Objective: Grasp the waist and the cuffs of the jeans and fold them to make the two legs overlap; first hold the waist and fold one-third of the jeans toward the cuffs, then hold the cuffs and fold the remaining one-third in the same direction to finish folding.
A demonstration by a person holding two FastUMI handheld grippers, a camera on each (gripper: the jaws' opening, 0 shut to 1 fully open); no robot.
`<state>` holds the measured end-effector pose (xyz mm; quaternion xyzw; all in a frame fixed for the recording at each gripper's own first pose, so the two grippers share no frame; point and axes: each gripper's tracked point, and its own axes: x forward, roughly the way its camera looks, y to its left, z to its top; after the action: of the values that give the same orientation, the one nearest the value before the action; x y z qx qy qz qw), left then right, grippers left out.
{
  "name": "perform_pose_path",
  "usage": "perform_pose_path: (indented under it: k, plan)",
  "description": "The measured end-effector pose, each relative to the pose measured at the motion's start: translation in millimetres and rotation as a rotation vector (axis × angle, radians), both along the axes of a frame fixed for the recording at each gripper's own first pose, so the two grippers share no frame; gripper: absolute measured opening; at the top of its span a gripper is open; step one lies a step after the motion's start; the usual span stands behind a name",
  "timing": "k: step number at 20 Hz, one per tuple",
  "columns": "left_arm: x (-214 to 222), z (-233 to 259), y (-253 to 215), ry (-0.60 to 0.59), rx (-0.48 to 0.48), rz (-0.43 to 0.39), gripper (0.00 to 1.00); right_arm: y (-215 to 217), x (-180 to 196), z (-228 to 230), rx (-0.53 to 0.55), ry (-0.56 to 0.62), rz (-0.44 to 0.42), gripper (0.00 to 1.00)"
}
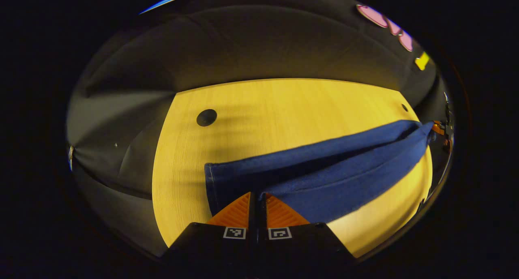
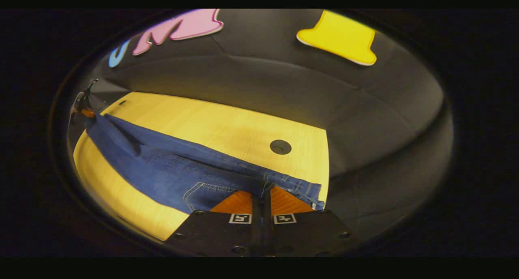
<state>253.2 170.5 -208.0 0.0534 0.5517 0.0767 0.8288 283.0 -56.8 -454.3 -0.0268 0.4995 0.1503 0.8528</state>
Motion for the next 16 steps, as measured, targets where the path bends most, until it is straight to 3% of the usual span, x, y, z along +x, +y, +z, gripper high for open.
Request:
perform_pose_path:
  k: [2, 3, 4, 5, 6, 8, 9, 12, 13, 15, 16]
  plan:
    - [15.3, -9.3, -1.2, -0.055, 0.050, 0.000, 0.06, 11.2, 5.1, -24.1, -0.021, 0.036, -0.001, 0.10]
    - [18.4, -11.6, -3.0, -0.077, 0.061, 0.002, 0.06, 12.7, 7.4, -33.1, -0.043, 0.038, 0.011, 0.00]
    - [22.1, -12.6, -0.1, -0.090, 0.073, 0.005, 0.10, 13.2, 6.6, -35.3, -0.058, 0.039, 0.022, 0.05]
    - [20.8, -13.3, 2.6, -0.088, 0.069, 0.002, 0.06, 13.4, 5.6, -37.0, -0.062, 0.040, 0.031, 0.01]
    - [19.2, -9.2, 8.7, -0.090, 0.098, 0.010, 0.11, 13.2, 3.2, -43.1, -0.066, 0.054, 0.039, 0.14]
    - [22.4, 2.7, 18.7, -0.143, 0.116, 0.037, 0.51, 8.2, 8.5, -41.9, -0.073, 0.033, 0.052, 0.44]
    - [24.1, 11.6, 27.1, -0.177, 0.139, 0.049, 0.58, 4.3, 15.4, -35.9, -0.079, 0.001, 0.046, 0.49]
    - [22.3, 46.7, 35.7, -0.268, 0.152, 0.038, 0.96, -15.0, 28.6, -7.8, -0.096, -0.102, 0.038, 0.67]
    - [22.1, 58.4, 30.0, -0.303, 0.139, 0.039, 0.96, -23.9, 30.7, 3.7, -0.096, -0.124, 0.027, 0.71]
    - [20.5, 73.0, 20.2, -0.369, 0.100, 0.016, 0.95, -43.5, 27.6, 21.8, -0.075, -0.128, -0.025, 0.89]
    - [16.6, 82.9, 11.8, -0.405, 0.085, 0.006, 0.96, -53.2, 22.2, 29.6, -0.055, -0.121, -0.061, 0.90]
